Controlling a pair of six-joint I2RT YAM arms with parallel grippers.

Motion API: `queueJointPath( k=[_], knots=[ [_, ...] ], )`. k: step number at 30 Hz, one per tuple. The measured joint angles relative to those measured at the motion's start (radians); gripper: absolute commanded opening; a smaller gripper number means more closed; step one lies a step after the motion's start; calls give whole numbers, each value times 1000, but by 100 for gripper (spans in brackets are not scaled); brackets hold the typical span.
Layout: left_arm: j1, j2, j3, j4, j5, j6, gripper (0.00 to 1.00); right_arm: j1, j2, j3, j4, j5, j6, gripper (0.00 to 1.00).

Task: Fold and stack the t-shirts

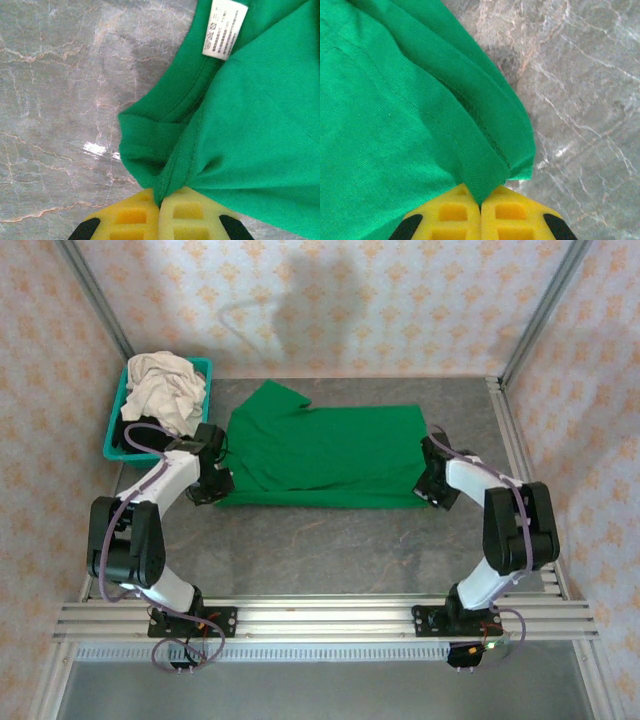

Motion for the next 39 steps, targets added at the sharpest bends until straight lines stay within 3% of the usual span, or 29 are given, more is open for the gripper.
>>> queueJointPath(
  k=[3, 4, 8, 10, 16, 21, 26, 35, 39],
  knots=[
    [0, -6, -31, 0, -2, -1, 0, 0, -45, -30, -26, 3, 0, 20],
    [0, -8, -46, 0, -5, -2, 7, 0, -50, -35, -43, 13, -2, 26],
    [7, -26, -112, -4, -19, -19, 52, -5, -65, -46, -96, 35, -5, 45],
    [7, -44, -128, -16, -26, -26, 59, -5, -109, -49, -102, 27, -16, 52],
    [-1, -115, -100, -34, -31, -48, 59, 19, -237, -19, 21, -94, -53, 52],
    [-101, -60, 46, -33, -30, -55, 59, 51, -24, 142, 87, -136, -75, 44],
    [-209, 116, 162, 14, 9, -58, 59, 37, 182, 242, 68, -113, -78, 39],
    [-227, 311, 231, 36, 56, -72, 56, -13, 194, 231, 50, -80, -78, 40],
    [-245, 332, 257, 61, 79, -74, 46, -13, 185, 202, 53, -79, -78, 40]
  ],
)
